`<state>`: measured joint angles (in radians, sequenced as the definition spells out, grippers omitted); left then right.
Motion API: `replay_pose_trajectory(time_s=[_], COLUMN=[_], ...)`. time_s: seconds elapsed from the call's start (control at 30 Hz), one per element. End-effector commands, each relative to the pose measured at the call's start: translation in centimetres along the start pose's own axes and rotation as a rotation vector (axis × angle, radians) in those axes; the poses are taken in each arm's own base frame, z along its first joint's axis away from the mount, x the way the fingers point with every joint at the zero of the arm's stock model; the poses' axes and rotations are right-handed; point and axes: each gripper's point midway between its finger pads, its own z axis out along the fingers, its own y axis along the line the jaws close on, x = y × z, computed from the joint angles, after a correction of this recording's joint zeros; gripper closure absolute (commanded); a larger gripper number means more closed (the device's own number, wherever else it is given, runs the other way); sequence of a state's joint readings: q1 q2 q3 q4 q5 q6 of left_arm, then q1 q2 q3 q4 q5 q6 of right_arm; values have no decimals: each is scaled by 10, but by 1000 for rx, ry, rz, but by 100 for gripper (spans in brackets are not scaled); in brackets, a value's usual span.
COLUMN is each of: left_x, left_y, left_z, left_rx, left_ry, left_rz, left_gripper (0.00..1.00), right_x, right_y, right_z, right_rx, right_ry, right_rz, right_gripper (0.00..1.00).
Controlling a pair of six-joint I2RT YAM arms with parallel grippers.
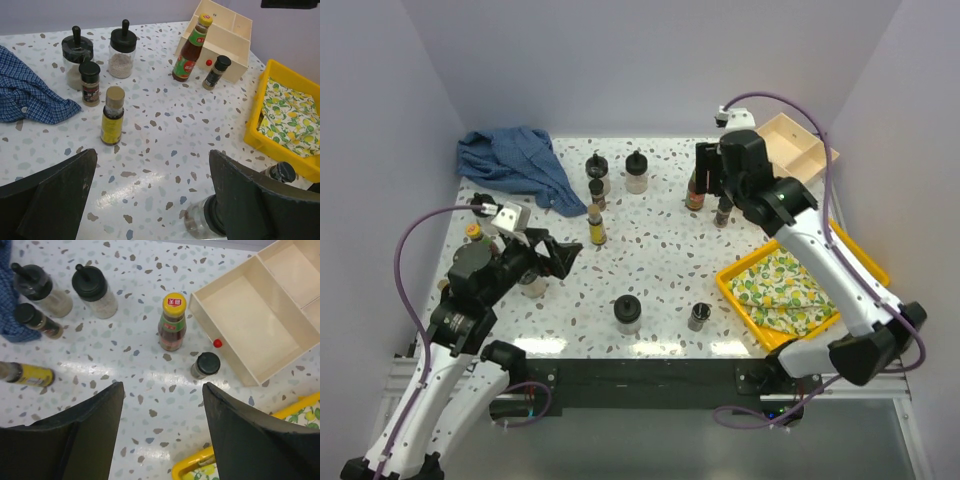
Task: Organize the condiment bottles
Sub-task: Pick up the bottle from the center of the board.
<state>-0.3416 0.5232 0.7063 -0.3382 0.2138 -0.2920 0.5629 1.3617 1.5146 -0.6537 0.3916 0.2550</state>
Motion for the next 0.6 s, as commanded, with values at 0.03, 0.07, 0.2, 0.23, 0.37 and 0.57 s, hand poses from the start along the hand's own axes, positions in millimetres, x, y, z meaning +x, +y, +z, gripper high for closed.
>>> replay_pose_trajectory(time_s=[0.03,0.07,0.2,0.23,0.37,0.57], left_x=[-22,-25,-22,-21,-17,-15], left_y=[-1,-1,4,3,-1,-3], left_z=[-9,-12,-9,-8,-5,-6], left_rx=[8,6,-17,-12,9,20], left_ry=[-168,-183,-168,-160,-143,-142], left_rz=[61,64,58,54,48,49], left_gripper=[0,0,0,0,0,0], right_x=[-28,-28,-25,-19,1,14], right_y=[-9,-13,-14,-12,-9,-3], right_z=[51,61,94,103,135,163], right_rx=[74,70,52,32,20,21], right_ry=[-30,-15,36,58,120,152], right_rz=[-92,-84,-72,-69,-67,-88], right_gripper=[33,33,33,33,34,36])
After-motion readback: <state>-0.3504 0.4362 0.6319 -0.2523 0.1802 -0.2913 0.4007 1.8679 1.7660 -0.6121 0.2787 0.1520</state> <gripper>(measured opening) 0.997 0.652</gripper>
